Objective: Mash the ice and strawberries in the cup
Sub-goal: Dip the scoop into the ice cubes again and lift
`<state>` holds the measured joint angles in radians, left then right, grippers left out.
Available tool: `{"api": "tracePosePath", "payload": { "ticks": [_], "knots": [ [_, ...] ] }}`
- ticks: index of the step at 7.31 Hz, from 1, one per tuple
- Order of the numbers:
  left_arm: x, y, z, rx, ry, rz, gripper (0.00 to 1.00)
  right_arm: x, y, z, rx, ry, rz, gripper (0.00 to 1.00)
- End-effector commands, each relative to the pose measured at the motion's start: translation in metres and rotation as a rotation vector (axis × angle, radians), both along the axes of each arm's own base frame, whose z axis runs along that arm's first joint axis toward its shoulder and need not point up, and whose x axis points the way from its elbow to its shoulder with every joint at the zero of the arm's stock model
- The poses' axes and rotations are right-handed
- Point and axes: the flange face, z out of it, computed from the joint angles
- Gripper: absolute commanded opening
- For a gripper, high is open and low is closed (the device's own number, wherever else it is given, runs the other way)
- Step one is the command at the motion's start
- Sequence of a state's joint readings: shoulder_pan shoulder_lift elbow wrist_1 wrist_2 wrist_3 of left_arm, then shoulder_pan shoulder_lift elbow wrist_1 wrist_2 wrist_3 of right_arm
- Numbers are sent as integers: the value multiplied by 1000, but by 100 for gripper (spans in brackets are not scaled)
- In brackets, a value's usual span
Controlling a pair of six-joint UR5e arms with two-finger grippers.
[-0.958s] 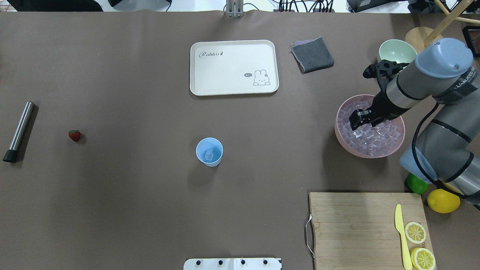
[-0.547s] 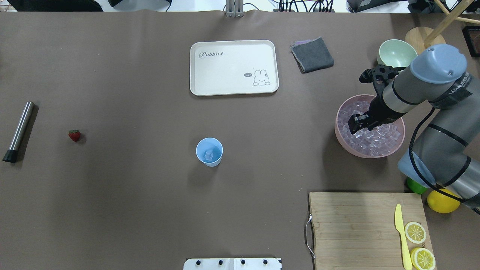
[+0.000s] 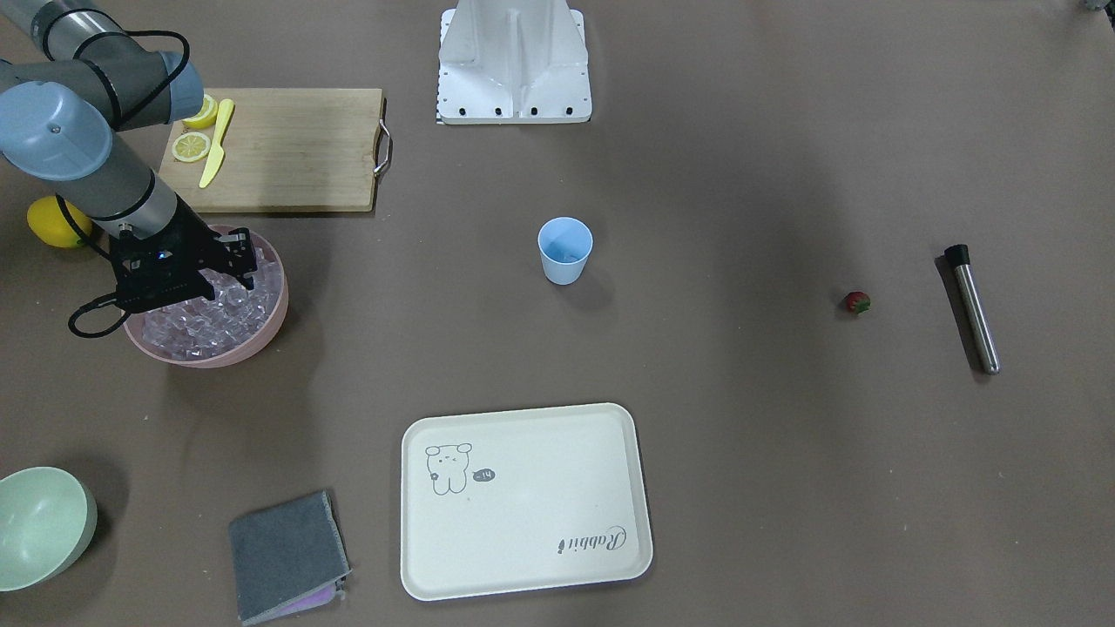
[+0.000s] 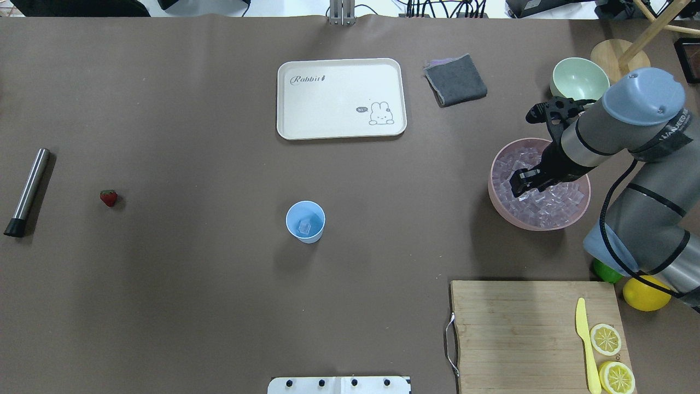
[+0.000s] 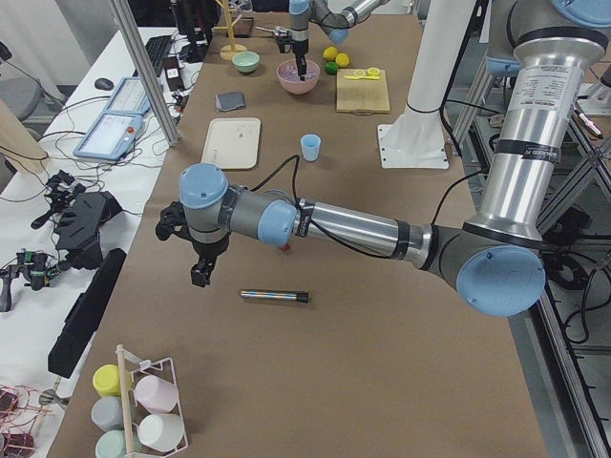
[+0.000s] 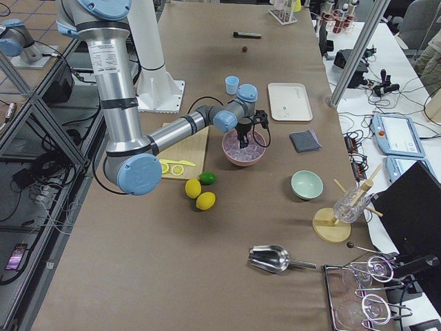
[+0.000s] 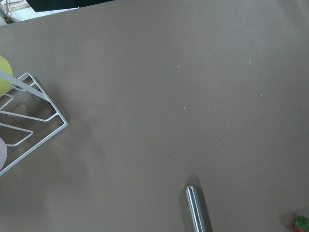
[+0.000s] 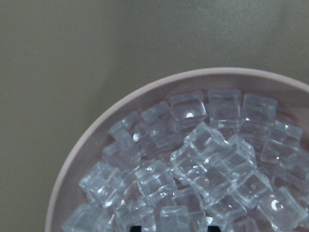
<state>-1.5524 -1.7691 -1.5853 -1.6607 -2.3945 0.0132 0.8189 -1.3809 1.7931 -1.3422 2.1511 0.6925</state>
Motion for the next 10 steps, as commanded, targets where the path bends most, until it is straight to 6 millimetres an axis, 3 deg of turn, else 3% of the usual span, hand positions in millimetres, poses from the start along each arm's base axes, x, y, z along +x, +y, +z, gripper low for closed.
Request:
{"api": "tracePosePath", "payload": {
  "ticks": [1,2,4,6,8,9,10],
  "knots": [
    [0,0,0,0,0,0,98,-7,2,-2,5,-3,-10,53],
    [0,0,-1,1,0,0,98,-6,2,-2,3,-3,-10,50],
    [0,1,-6,11,-1,-1,98,-5,3,-2,2,-4,-11,33],
    [-1,3,-9,17,-1,-3,98,-4,3,-1,3,-1,-7,28],
    [-1,5,-11,23,-2,-3,98,-3,1,-2,6,-2,-3,4],
    [-1,4,-13,25,-2,-3,98,5,-4,-6,8,-11,8,0],
    [-1,3,-14,25,-2,-3,98,25,-15,-19,12,-38,37,0]
  ]
}}
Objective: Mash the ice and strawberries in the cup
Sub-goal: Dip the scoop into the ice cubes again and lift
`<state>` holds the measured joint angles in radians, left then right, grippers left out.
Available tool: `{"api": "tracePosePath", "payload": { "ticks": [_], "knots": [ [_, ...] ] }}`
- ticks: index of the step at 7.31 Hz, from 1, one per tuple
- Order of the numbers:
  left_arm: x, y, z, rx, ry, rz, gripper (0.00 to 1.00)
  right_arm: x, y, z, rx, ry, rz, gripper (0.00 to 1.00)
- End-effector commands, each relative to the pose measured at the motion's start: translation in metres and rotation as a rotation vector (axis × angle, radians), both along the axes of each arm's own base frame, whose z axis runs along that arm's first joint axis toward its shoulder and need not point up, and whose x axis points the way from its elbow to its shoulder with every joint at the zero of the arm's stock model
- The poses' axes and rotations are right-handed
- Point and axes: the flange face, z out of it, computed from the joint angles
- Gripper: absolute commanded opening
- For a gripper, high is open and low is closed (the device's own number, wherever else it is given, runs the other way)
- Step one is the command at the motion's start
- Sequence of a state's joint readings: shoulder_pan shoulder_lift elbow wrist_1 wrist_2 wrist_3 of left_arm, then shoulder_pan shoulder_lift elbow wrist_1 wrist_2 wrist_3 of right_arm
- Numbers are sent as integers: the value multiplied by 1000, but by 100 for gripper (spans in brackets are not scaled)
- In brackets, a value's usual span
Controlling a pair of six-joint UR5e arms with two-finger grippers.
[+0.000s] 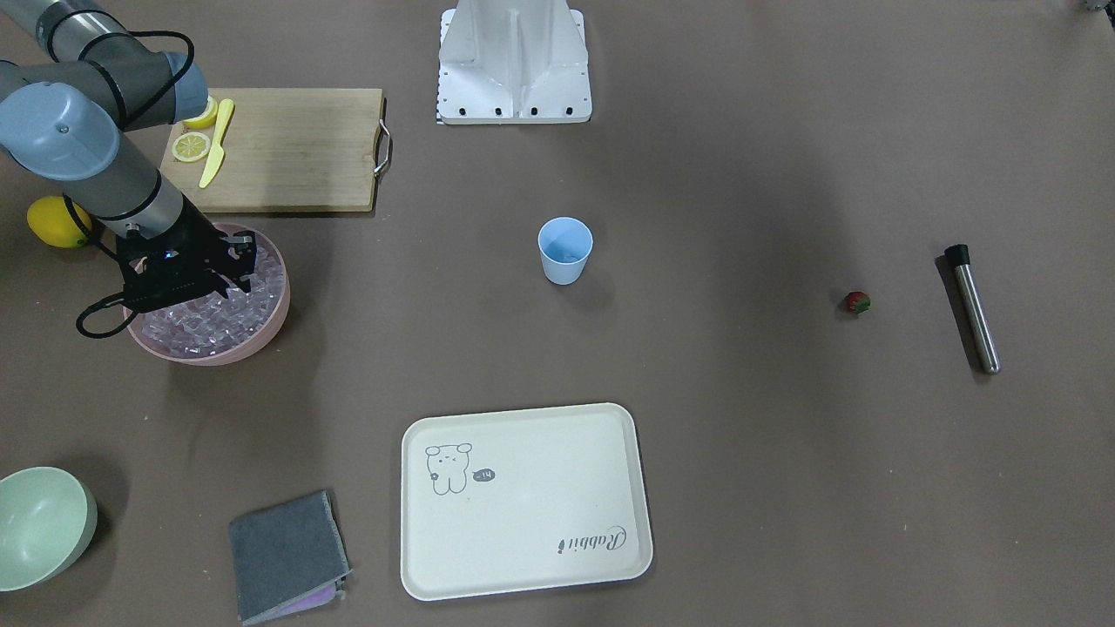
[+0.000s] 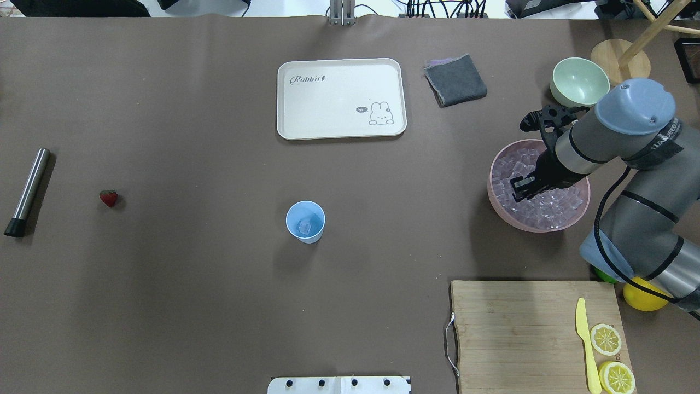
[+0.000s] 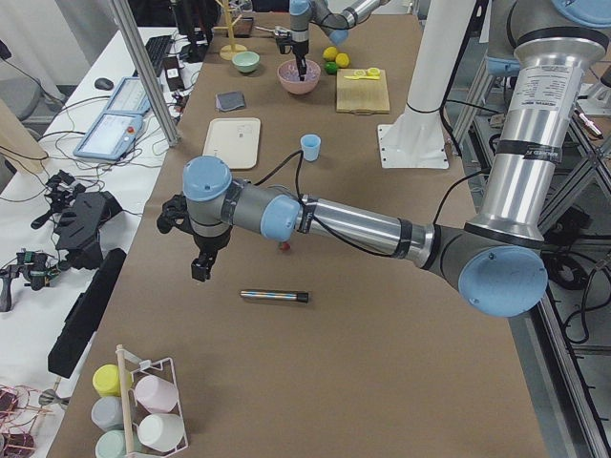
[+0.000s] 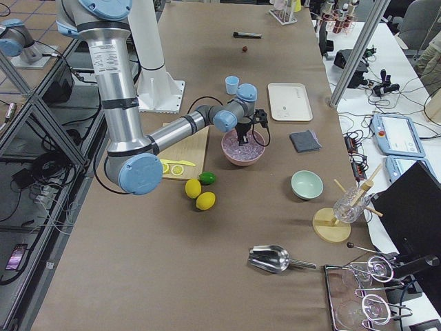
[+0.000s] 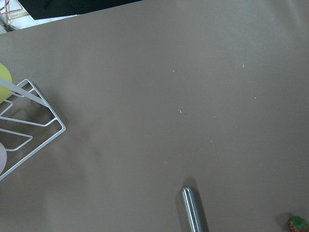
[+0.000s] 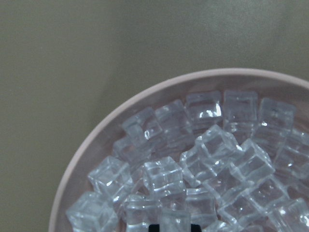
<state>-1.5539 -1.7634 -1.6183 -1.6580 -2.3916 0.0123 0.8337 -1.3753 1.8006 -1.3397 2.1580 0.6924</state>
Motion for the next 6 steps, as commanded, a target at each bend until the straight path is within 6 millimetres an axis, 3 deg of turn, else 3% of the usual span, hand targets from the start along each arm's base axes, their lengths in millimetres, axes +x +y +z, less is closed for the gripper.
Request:
{"api": "tracePosePath", "payload": {
  "ticks": [1,2,3,4,6],
  "knots": [
    [0,-1,-2,-1,0,0,98,38,-12,-31,16,-58,43,0],
    [0,-1,-2,-1,1,0,98,40,-12,-52,45,-87,47,0],
    [0,0,2,-7,1,0,98,32,-23,-92,83,-131,58,0],
    [0,3,6,-14,1,0,98,13,-24,-129,70,-178,91,0],
    [0,7,16,-33,2,1,98,-53,-4,-226,41,-273,188,0]
  ]
}}
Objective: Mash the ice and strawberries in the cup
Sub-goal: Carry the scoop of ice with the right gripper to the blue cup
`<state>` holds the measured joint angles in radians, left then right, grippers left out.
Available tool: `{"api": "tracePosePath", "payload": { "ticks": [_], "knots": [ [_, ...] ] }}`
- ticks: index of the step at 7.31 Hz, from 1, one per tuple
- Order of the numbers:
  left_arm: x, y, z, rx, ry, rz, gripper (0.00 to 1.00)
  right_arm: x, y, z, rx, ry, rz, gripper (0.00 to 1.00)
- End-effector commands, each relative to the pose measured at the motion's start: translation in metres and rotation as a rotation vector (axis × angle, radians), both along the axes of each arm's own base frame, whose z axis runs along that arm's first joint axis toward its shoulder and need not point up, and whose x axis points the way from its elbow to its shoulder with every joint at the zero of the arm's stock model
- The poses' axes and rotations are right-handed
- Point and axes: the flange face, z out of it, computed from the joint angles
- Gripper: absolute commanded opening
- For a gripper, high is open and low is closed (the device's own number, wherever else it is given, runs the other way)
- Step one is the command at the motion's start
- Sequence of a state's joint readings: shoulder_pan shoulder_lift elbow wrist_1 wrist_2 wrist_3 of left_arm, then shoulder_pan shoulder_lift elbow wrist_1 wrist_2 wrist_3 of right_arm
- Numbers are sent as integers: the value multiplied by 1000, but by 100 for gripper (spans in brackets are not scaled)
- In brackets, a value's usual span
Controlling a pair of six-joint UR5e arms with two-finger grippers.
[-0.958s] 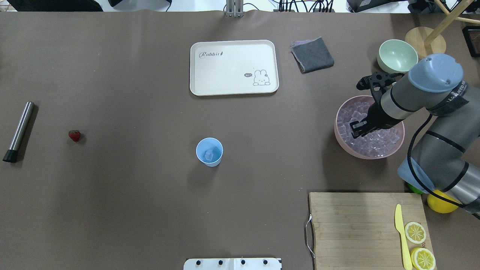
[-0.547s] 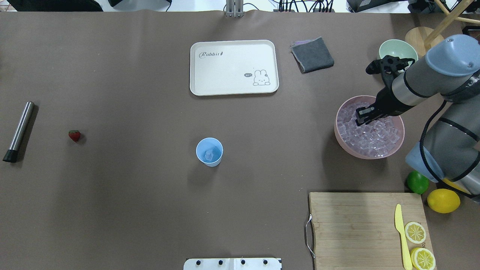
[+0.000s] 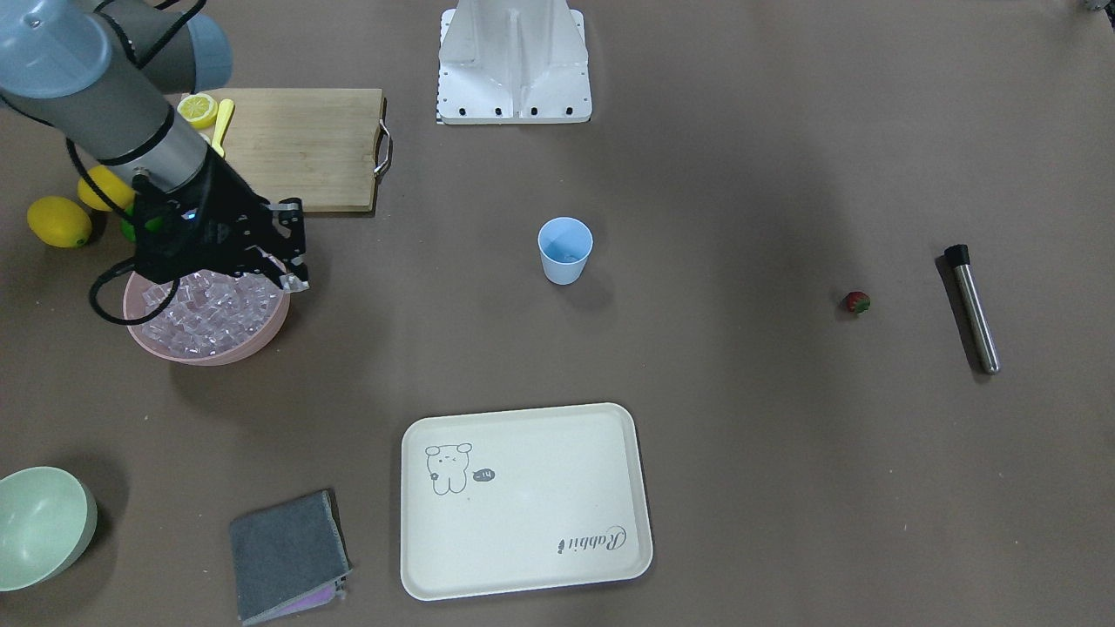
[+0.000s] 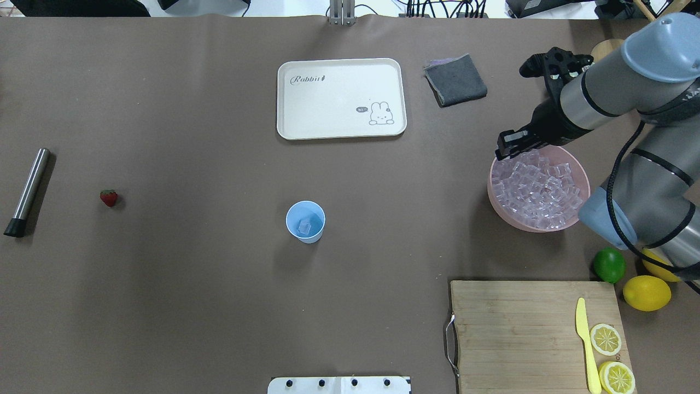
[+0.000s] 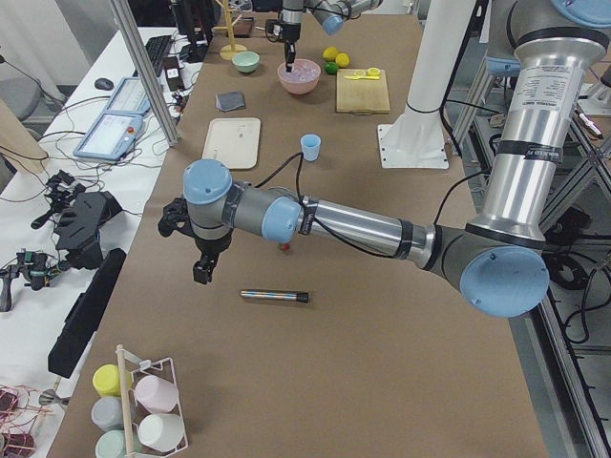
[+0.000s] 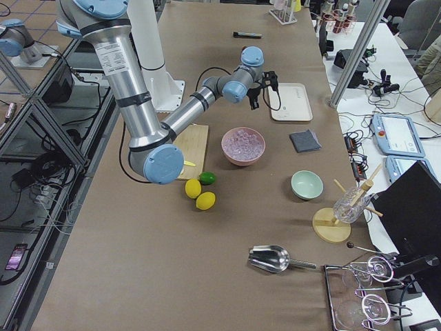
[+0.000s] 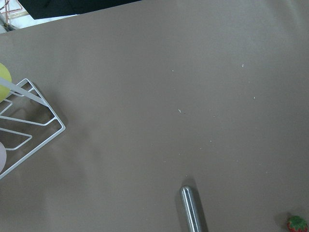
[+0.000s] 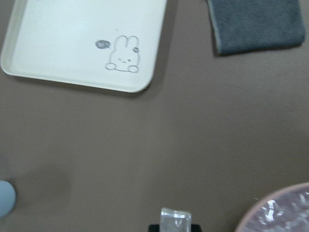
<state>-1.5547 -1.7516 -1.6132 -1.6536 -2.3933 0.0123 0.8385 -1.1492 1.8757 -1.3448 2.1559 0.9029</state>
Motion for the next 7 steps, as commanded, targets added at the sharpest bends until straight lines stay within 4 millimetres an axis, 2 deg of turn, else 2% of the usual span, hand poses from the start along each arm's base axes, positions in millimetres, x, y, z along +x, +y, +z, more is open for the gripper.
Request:
{"api": "tracePosePath", "payload": {
  "ticks": [1,2,4,5,7],
  "knots": [
    [0,6,11,-21,1,1,98,-76,37,-88,11,-81,91,0],
    [0,7,15,-28,1,0,98,-112,64,-106,40,-86,108,0],
    [0,7,27,-44,2,1,98,-170,112,-120,98,-73,131,0],
    [1,6,34,-55,1,3,98,-196,119,-129,123,-60,151,0],
    [1,4,43,-69,0,6,98,-229,115,-120,148,-91,188,0]
  ]
}}
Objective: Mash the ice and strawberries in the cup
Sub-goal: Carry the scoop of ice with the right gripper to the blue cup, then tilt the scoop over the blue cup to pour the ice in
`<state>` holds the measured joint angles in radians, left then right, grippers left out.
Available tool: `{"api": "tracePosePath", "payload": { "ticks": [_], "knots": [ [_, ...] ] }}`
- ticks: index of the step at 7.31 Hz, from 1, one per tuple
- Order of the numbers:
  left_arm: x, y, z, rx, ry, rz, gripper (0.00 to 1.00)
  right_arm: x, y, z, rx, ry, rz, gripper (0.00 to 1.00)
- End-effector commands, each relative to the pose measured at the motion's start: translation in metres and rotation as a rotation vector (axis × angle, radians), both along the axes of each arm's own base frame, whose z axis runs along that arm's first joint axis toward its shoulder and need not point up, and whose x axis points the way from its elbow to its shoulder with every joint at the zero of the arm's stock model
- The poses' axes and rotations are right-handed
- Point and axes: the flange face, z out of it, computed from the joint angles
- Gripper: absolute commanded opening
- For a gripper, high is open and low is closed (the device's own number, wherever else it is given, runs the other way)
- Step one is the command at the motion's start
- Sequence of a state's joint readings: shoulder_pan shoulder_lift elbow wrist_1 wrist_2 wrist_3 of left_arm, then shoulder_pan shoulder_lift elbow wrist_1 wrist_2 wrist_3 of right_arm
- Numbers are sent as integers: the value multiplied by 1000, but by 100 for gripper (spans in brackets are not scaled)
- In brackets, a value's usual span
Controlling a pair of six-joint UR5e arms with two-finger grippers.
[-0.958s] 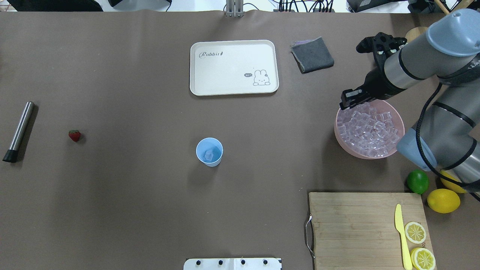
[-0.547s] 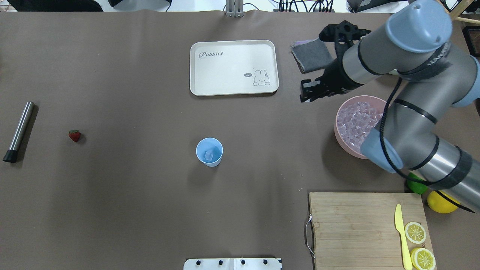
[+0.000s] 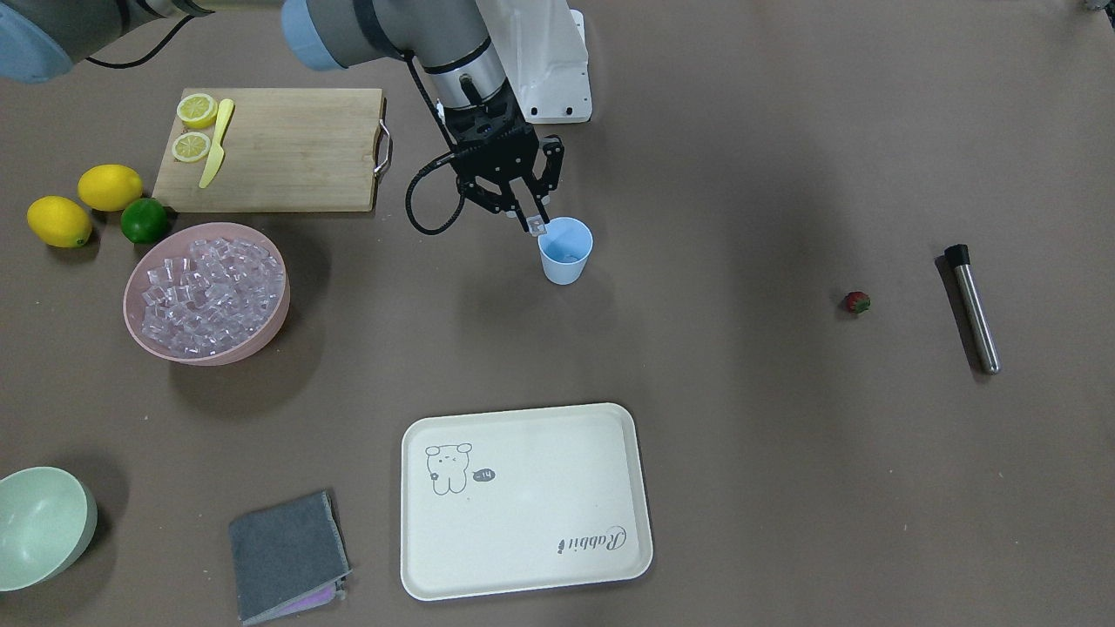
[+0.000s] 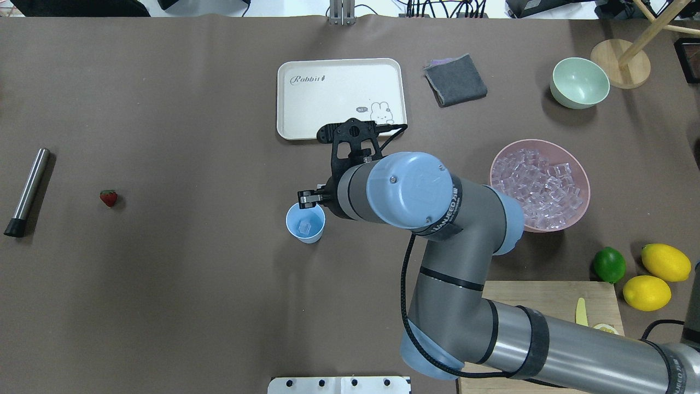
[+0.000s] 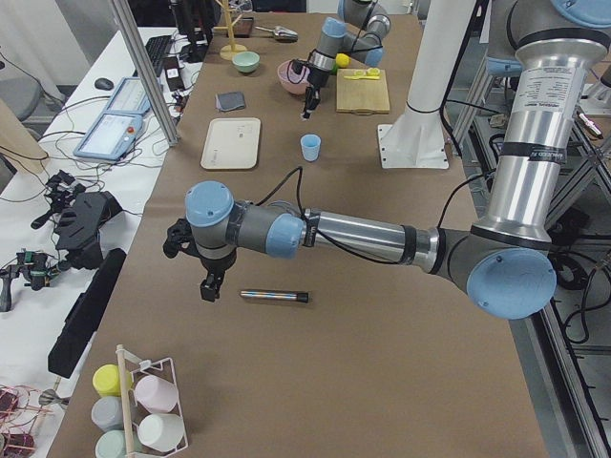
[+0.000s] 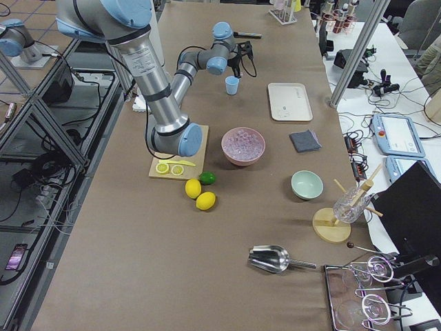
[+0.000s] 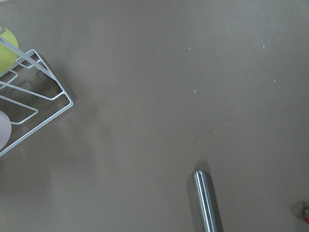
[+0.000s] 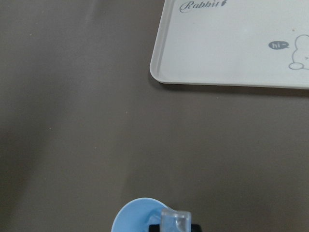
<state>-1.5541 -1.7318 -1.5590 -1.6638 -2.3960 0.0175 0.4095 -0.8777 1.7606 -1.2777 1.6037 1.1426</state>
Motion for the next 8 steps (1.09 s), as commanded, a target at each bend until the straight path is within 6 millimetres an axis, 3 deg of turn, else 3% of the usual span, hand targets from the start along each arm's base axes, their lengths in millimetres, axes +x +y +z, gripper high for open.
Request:
{"api": "tracePosePath", "payload": {
  "ticks": [1,5,6,7,8],
  "knots": [
    [0,-3,7,-9,-2,3,98,-34,-2,5,21,-10,36,0],
    [-3,-6,5,-10,-2,-5,98,-44,12,5,19,-10,14,0],
    [-3,-6,6,-12,-2,-5,98,-45,12,7,16,-6,15,69],
    [-3,-6,6,-12,-2,-5,98,-46,14,7,14,-5,8,98],
    [-4,-6,6,-12,-2,-6,98,-45,16,5,13,-10,2,99]
  ]
}}
